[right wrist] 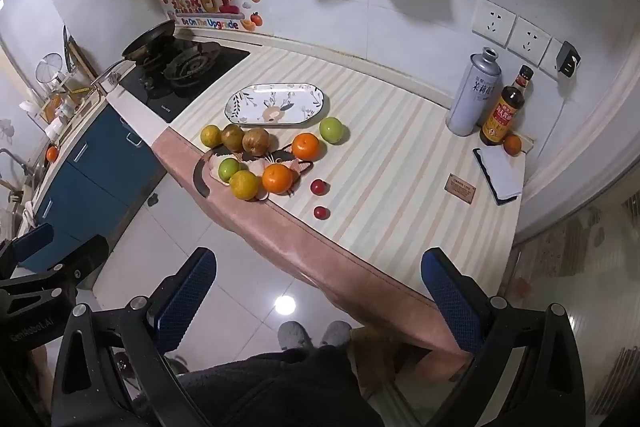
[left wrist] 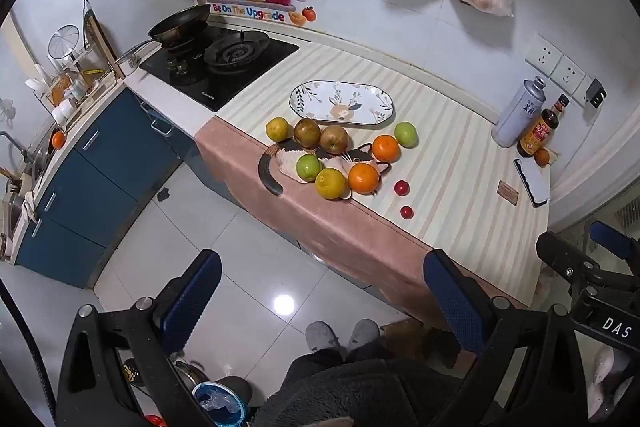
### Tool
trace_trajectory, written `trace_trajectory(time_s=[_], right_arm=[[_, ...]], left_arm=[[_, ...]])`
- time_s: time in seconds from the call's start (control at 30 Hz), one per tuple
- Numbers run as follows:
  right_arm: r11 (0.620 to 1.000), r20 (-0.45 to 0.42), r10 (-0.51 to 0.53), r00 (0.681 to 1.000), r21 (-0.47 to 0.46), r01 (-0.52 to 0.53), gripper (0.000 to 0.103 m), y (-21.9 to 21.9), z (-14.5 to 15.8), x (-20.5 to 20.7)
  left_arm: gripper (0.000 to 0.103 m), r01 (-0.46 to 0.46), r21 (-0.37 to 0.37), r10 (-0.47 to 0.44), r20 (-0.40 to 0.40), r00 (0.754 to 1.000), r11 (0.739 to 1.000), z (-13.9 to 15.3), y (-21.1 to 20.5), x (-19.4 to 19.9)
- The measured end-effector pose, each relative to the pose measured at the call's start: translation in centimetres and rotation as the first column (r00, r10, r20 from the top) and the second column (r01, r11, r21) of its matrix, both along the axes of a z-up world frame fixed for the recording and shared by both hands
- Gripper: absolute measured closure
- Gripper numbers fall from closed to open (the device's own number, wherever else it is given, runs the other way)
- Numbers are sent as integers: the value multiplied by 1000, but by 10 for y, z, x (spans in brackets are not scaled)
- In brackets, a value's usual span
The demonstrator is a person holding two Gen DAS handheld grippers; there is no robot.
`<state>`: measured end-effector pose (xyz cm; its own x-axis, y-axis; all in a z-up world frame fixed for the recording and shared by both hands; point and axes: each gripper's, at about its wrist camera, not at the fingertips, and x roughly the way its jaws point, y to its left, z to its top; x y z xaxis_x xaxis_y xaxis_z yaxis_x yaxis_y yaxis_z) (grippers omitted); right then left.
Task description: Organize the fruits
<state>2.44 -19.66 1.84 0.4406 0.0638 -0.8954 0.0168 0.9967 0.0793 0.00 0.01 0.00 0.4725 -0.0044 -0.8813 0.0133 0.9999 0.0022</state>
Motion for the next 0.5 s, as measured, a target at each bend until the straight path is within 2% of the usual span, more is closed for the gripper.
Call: trace_trajectory(time_s=[0.5], right_arm=[[1000, 4, -1, 1000, 2, 1, 0, 1, -1, -2]], left_arm=[[0, 16, -3, -16, -1, 1000, 1000, 4, -6, 6]])
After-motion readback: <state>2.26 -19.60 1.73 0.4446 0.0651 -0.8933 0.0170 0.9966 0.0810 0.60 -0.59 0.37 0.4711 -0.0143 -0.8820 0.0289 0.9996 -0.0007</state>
